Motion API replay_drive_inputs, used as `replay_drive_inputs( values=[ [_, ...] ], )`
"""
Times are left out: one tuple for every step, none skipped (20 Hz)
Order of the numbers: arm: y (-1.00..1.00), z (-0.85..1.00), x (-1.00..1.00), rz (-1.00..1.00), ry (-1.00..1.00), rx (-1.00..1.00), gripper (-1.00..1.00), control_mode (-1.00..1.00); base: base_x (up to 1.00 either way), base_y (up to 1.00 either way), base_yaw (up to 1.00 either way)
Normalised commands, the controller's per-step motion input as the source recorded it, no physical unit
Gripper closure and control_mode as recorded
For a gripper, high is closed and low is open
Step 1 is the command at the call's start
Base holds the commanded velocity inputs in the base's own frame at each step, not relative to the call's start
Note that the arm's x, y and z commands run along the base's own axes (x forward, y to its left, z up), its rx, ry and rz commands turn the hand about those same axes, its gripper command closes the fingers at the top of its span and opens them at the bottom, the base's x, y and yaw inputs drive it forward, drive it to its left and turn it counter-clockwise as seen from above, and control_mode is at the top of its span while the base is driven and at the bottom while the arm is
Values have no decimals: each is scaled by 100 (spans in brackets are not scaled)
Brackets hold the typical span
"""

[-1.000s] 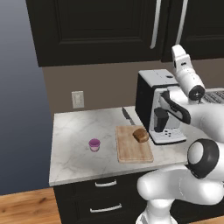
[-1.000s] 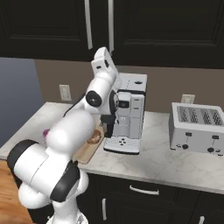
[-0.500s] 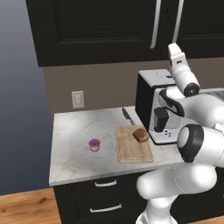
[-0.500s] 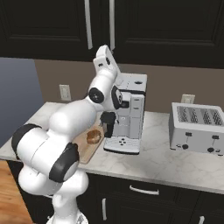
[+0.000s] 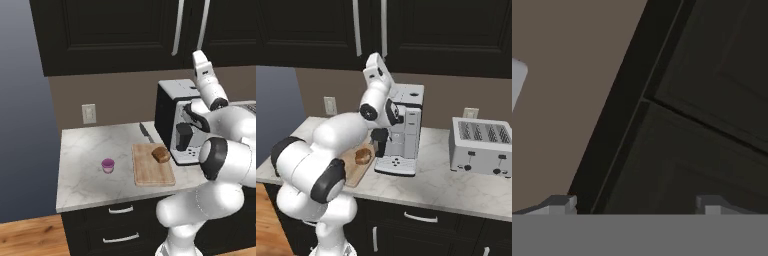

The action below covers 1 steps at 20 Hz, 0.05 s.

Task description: Pick the bread, place it on the cutting board, pick the jam, place it on the counter, and close the cabinet.

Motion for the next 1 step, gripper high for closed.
replay_drive_inputs(
  values=[
    [0,0,18,0,1,0,-100,-100,0,0,0]
  ],
)
